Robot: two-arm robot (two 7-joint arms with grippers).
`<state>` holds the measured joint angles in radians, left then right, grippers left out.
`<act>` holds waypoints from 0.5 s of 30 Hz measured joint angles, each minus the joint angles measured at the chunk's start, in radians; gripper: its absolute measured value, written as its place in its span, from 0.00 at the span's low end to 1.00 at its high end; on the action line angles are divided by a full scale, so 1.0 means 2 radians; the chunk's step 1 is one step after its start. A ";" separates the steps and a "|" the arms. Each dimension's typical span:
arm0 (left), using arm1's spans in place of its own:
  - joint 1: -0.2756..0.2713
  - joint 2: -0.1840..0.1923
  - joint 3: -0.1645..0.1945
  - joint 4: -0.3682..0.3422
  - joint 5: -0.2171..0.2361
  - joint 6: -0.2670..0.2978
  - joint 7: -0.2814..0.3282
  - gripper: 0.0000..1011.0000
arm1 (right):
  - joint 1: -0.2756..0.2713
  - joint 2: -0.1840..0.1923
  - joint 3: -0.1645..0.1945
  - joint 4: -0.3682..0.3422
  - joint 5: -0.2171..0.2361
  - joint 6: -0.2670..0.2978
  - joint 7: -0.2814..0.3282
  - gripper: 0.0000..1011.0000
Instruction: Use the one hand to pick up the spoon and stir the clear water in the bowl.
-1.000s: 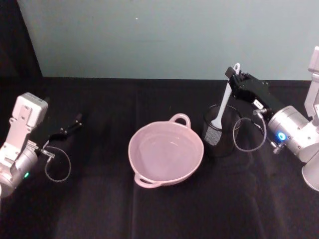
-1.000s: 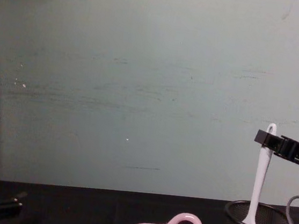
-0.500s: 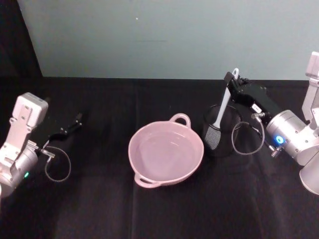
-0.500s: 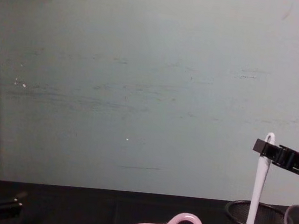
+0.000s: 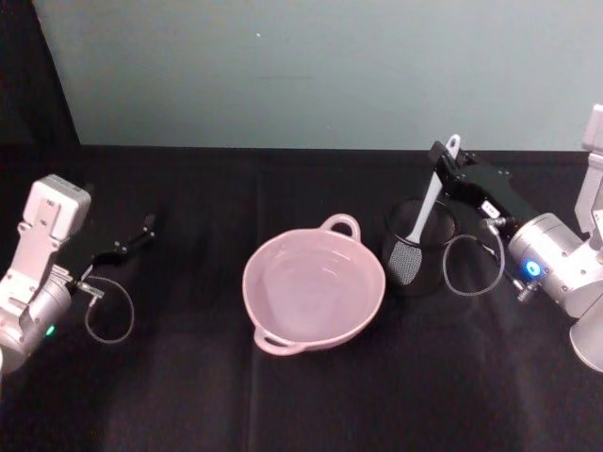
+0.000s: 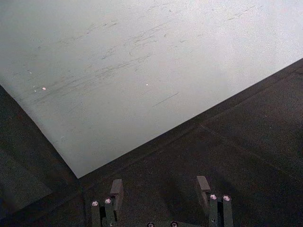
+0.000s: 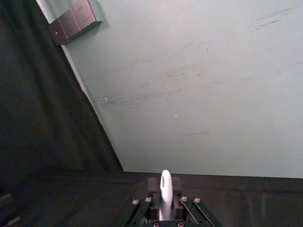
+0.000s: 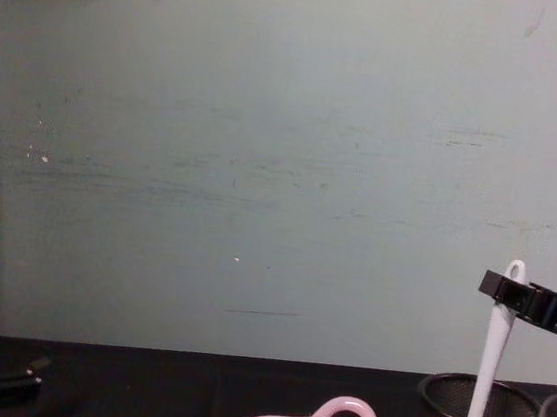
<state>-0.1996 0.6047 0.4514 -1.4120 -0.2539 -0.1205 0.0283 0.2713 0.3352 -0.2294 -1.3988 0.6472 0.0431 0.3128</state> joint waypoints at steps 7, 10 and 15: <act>0.000 0.000 0.000 0.000 0.000 0.000 0.000 1.00 | -0.004 0.005 0.009 0.006 0.001 0.003 -0.008 0.39; 0.000 0.000 0.000 0.000 0.000 0.000 0.000 1.00 | -0.009 0.008 0.015 0.007 0.003 0.006 -0.013 0.47; 0.000 0.000 0.000 0.000 0.000 0.000 0.000 1.00 | -0.020 0.016 0.025 0.005 0.009 0.015 -0.015 0.63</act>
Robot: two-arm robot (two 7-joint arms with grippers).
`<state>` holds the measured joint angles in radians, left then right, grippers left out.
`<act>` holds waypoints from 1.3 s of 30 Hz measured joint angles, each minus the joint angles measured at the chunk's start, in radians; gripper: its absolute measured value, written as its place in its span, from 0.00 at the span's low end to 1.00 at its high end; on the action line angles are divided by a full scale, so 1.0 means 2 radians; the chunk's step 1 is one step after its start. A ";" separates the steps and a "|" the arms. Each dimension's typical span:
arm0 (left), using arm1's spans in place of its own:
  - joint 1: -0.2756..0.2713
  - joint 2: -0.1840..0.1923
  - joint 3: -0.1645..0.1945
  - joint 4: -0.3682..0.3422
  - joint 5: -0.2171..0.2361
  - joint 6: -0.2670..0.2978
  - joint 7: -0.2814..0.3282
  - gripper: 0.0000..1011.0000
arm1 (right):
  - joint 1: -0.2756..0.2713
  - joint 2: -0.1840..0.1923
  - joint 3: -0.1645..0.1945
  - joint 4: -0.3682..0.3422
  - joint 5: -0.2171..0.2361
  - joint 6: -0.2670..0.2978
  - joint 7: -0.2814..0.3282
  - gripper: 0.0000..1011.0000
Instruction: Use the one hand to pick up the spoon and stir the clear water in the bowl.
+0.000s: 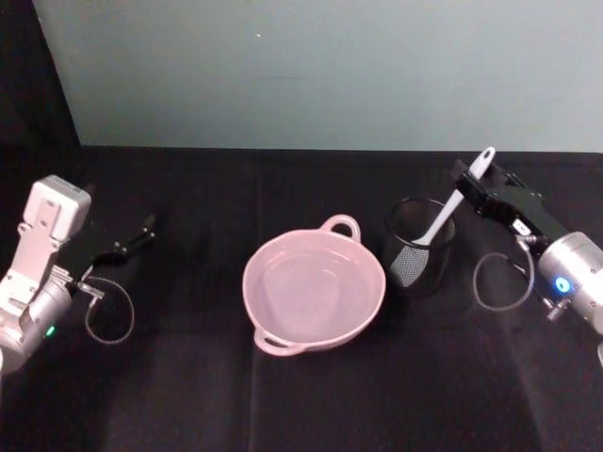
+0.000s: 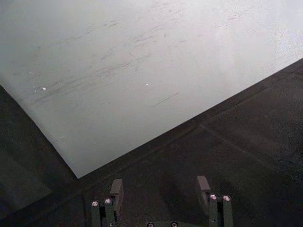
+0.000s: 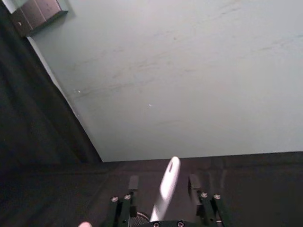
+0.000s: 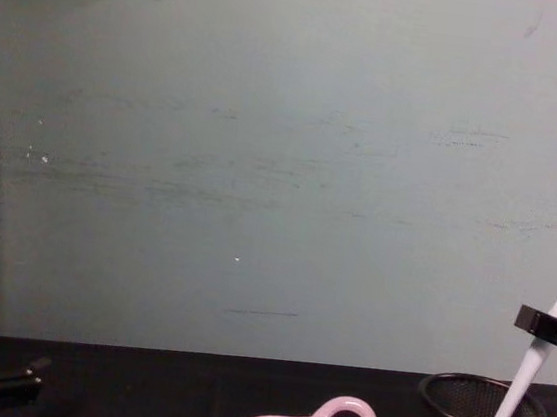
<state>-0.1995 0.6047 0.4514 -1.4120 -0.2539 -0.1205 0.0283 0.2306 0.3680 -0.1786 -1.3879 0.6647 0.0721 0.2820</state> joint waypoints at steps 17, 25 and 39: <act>0.000 0.000 0.000 0.000 0.000 0.000 0.000 1.00 | -0.090 0.102 0.026 -0.174 -0.007 0.126 -0.054 0.99; 0.000 0.000 0.000 0.000 0.000 0.000 0.000 1.00 | -0.113 0.144 0.028 -0.202 -0.068 0.172 -0.098 0.99; 0.000 0.000 0.000 0.000 0.000 0.000 0.000 1.00 | -0.040 0.099 -0.042 -0.063 -0.195 0.041 -0.124 0.99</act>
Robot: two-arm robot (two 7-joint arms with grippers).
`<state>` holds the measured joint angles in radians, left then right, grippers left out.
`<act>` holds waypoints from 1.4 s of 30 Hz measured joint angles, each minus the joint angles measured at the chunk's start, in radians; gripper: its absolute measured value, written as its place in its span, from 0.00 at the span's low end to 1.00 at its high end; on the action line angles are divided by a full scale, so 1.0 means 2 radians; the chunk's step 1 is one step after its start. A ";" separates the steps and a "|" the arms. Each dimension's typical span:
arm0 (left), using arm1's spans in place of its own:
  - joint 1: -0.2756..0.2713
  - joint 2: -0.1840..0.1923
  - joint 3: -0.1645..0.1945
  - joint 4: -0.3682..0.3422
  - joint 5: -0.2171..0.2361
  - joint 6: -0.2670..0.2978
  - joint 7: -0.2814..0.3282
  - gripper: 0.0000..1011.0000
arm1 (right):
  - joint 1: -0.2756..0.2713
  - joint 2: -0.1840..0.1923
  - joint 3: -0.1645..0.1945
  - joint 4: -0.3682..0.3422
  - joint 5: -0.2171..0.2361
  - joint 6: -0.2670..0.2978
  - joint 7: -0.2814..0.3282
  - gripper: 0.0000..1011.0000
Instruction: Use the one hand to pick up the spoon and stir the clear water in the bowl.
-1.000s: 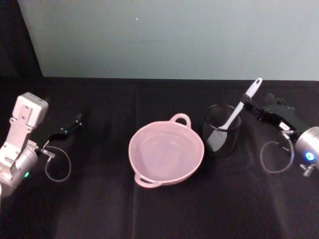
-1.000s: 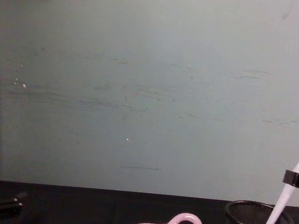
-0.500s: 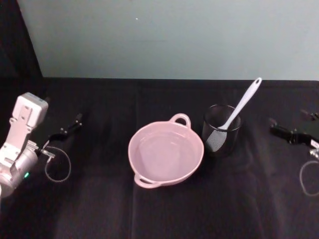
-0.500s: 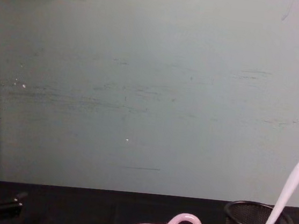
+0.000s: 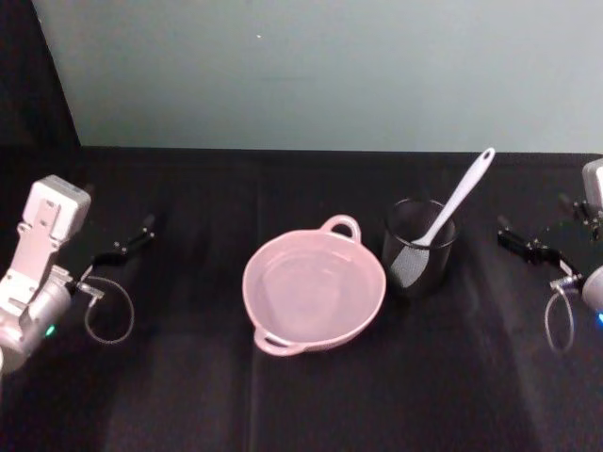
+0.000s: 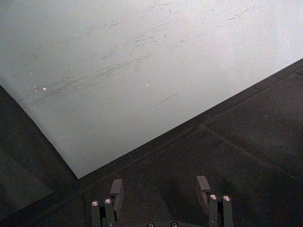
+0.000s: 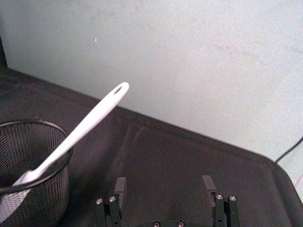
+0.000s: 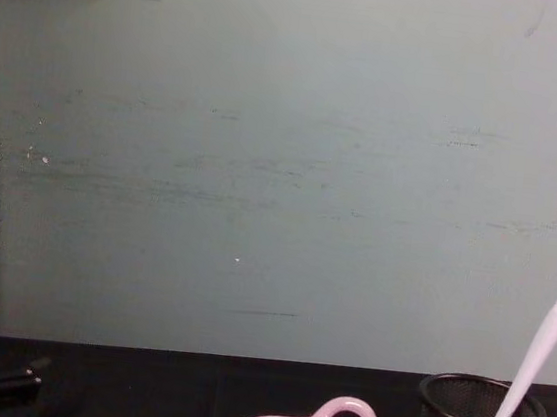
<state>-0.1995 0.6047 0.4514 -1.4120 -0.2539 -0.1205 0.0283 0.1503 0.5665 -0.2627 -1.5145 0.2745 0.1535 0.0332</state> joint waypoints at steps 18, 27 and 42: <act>0.000 0.000 0.000 0.000 0.000 0.000 0.000 1.00 | 0.014 -0.043 0.002 0.079 -0.019 -0.091 0.029 0.99; 0.000 0.000 0.000 0.000 0.000 0.000 0.000 1.00 | 0.014 -0.043 0.002 0.079 -0.019 -0.092 0.031 0.99; 0.000 0.000 0.000 0.000 0.000 0.000 0.000 1.00 | 0.014 -0.041 0.002 0.077 -0.018 -0.089 0.028 0.99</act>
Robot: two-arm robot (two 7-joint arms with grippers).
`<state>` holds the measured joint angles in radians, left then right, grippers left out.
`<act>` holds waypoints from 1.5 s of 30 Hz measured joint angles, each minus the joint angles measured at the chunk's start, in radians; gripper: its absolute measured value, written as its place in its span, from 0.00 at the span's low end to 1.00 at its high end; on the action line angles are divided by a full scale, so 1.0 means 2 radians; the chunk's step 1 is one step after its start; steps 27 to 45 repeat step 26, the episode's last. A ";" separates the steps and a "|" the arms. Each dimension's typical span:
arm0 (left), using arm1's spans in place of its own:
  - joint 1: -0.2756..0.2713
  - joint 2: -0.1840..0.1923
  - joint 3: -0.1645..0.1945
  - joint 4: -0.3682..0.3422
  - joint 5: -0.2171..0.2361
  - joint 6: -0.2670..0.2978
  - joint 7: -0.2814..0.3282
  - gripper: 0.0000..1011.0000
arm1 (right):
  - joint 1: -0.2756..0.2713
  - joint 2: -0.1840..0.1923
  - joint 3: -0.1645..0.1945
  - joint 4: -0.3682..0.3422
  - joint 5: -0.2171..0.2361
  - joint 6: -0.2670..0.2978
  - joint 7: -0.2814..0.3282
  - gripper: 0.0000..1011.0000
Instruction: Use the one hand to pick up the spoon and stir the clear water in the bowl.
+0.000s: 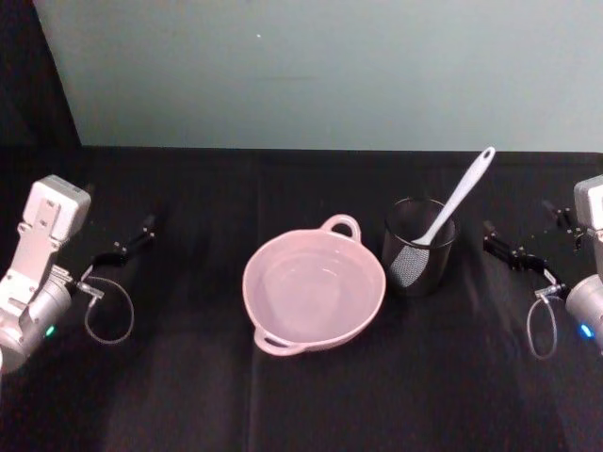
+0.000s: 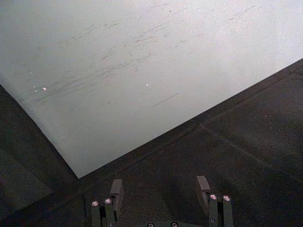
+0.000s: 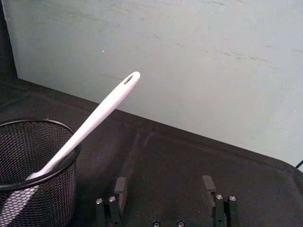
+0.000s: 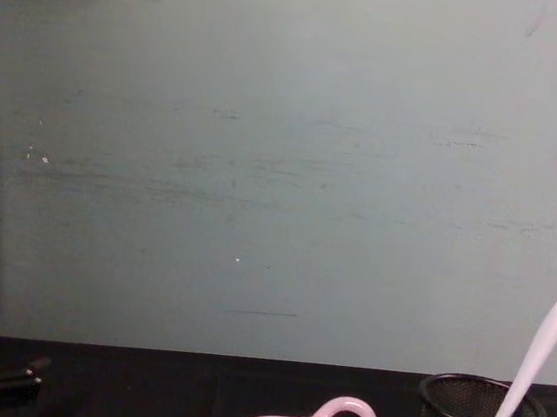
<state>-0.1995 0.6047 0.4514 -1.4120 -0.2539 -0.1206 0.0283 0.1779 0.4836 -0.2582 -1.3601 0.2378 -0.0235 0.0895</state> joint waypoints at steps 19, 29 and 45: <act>0.000 0.000 0.000 0.000 0.000 0.000 0.000 1.00 | 0.000 0.001 0.000 -0.001 0.001 0.001 -0.001 0.99; 0.000 0.000 0.000 0.000 0.000 0.000 0.000 1.00 | 0.000 0.001 0.000 -0.001 0.001 0.001 -0.001 0.99; 0.000 0.000 0.000 0.000 0.000 0.000 0.000 1.00 | 0.000 0.001 0.000 -0.001 0.001 0.001 -0.001 0.99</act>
